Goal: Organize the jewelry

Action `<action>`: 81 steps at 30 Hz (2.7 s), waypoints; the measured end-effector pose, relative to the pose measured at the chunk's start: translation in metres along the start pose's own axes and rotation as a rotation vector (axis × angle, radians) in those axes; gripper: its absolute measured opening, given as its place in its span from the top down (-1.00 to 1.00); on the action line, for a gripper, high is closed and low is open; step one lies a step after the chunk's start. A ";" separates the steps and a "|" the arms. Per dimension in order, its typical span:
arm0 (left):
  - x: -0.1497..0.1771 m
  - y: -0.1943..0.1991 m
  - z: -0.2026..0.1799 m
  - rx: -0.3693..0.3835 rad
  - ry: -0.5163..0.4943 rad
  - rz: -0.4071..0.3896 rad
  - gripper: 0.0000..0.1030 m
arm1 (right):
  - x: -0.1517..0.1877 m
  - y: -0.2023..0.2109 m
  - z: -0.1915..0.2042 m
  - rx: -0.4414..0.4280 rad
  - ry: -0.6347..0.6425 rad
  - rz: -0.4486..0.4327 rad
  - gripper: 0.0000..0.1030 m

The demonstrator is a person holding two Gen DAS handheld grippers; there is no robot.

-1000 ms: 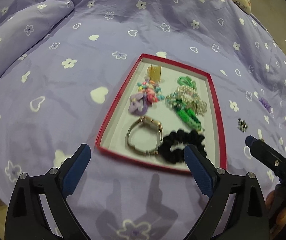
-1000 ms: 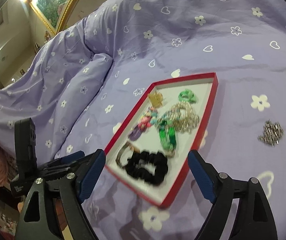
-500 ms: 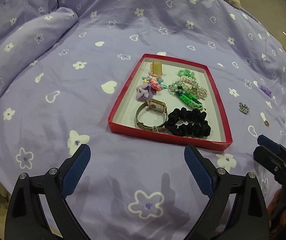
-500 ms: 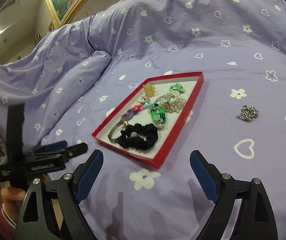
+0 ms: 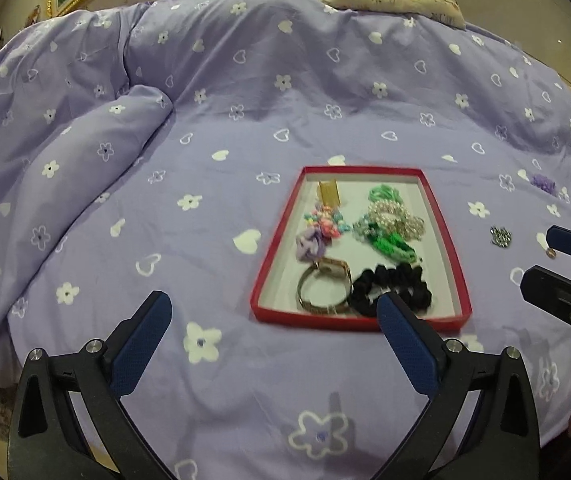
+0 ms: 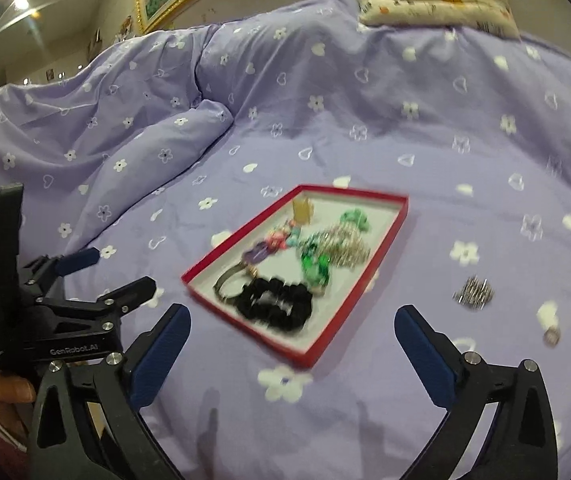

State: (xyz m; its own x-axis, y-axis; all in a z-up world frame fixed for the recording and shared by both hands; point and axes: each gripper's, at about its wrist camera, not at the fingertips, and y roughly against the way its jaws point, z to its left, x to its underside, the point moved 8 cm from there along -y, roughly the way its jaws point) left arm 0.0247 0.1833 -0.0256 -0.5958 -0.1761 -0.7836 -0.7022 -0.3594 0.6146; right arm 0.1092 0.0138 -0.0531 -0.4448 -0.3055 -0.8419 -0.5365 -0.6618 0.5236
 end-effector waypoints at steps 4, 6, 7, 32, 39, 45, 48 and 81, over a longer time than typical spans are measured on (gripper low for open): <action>0.002 -0.009 0.005 -0.030 0.011 -0.015 -1.00 | 0.003 -0.012 -0.004 0.031 -0.027 -0.019 -1.00; 0.007 -0.011 0.006 -0.033 0.024 -0.014 -1.00 | 0.010 -0.017 -0.006 0.032 -0.047 -0.022 -1.00; 0.009 -0.011 0.007 -0.032 0.032 -0.015 -1.00 | 0.013 -0.020 -0.006 0.033 -0.052 -0.025 -1.00; 0.036 0.012 0.002 -0.021 0.075 -0.064 -1.00 | 0.043 -0.014 0.005 0.055 -0.048 -0.048 -1.00; 0.037 0.018 0.001 -0.020 0.076 -0.076 -1.00 | 0.043 -0.009 0.005 0.070 -0.044 -0.060 -1.00; 0.036 0.023 -0.003 -0.011 0.065 -0.078 -1.00 | 0.042 -0.006 0.001 0.082 -0.053 -0.065 -1.00; 0.037 0.025 -0.006 -0.012 0.058 -0.080 -1.00 | 0.044 -0.004 -0.002 0.088 -0.064 -0.067 -1.00; 0.039 0.018 -0.020 0.000 0.043 -0.047 -1.00 | 0.049 -0.002 -0.011 0.092 -0.088 -0.054 -1.00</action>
State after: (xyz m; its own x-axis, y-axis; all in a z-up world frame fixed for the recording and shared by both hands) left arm -0.0034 0.1520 -0.0475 -0.5447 -0.1987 -0.8148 -0.7291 -0.3680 0.5771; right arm 0.0965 -0.0072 -0.0973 -0.4724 -0.2067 -0.8568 -0.6231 -0.6092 0.4906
